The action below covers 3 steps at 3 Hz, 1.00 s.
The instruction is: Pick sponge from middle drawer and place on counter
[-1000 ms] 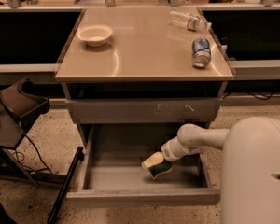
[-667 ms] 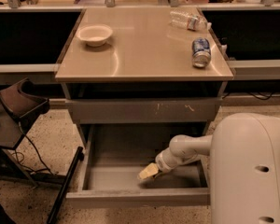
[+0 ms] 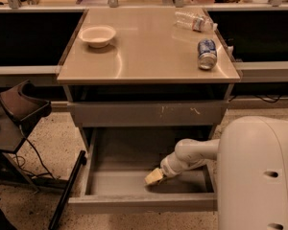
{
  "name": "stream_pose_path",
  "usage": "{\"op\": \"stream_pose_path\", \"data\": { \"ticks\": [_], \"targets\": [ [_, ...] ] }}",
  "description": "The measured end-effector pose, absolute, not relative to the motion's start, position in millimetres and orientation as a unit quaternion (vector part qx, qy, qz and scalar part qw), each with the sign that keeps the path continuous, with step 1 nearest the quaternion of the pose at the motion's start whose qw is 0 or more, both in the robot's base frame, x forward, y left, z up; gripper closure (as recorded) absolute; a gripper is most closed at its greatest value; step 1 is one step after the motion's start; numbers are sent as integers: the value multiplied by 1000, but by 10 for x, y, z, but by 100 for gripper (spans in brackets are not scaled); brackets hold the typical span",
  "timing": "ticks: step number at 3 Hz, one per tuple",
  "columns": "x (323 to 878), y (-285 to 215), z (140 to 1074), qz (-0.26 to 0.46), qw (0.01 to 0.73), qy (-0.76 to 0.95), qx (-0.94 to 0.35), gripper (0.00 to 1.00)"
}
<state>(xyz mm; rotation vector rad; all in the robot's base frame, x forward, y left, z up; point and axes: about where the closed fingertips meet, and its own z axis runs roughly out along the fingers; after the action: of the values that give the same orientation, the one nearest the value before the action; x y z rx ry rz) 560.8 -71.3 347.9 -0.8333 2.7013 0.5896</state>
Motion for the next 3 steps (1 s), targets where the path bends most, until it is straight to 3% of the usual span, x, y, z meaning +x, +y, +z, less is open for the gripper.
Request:
{"op": "stream_pose_path", "data": {
  "ticks": [3],
  "targets": [
    [5615, -708, 3540, 203, 127, 928, -286, 87]
  ]
}}
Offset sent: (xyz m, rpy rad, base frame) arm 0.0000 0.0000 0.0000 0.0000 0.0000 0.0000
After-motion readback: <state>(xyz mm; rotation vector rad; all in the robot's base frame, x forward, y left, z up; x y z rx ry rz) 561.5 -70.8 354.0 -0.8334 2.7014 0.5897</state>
